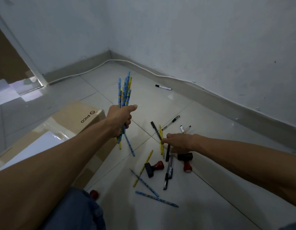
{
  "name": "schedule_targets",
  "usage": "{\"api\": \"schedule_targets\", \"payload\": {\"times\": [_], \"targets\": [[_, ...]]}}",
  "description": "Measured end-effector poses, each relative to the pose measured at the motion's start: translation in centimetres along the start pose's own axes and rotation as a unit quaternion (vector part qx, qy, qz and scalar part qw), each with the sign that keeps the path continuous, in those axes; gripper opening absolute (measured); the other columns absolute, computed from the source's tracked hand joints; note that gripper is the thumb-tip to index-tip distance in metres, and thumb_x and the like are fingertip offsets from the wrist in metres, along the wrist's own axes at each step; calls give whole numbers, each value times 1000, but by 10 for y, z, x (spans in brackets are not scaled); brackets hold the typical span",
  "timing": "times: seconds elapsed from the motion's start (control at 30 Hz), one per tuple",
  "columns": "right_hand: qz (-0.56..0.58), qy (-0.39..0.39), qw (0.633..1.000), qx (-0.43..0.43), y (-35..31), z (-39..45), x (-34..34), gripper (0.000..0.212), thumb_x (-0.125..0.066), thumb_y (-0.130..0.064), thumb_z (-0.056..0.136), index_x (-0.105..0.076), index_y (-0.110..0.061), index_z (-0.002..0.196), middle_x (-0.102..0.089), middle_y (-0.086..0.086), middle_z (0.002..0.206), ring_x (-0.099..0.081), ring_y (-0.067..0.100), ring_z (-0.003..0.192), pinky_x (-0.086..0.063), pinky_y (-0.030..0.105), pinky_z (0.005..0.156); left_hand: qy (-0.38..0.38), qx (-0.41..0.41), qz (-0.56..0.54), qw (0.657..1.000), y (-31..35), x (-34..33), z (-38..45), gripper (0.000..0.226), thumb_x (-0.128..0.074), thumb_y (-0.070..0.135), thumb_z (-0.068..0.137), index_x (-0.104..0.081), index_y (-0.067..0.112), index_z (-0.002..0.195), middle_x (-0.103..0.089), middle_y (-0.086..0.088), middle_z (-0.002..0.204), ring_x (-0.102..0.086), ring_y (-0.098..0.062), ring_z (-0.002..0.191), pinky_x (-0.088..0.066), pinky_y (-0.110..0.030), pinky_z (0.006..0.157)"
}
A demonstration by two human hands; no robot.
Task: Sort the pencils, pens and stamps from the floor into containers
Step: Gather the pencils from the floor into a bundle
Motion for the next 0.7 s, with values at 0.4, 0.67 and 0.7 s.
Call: {"api": "schedule_targets", "payload": {"times": [0.4,0.67,0.7], "targets": [[21,11,1000,-15,-3,37,-16,42,-51,-34,106,-46,-21,146,-43,12,135,-57,33,99,-55,44,79,-10,14,14,1000,-15,-1,15,37,-76,25,94,-41,16,87,-35,3,52,-32,-12,42,-33,-27,45],[74,89,989,-96,-22,65,-26,16,-64,-25,93,-58,-12,100,-61,15,110,-61,33,90,-48,35,71,-15,15,33,999,-25,-3,23,37,-77,26,93,-43,15,82,-37,2,54,-34,-13,43,-35,-27,44],[85,86,986,-111,-24,67,-25,13,-66,-21,90,-57,-12,95,-61,14,108,-59,32,87,-47,34,70,-15,15,35,999,-25,-3,24,37,-77,27,93,-43,15,83,-37,2,54,-34,-13,43,-36,-27,44]]}}
Point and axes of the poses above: each hand's wrist, its own z-axis towards the middle knuckle, its own x-axis out of the back of the hand, y = z × x, the point moved 1 cm from there along z, towards the middle knuckle
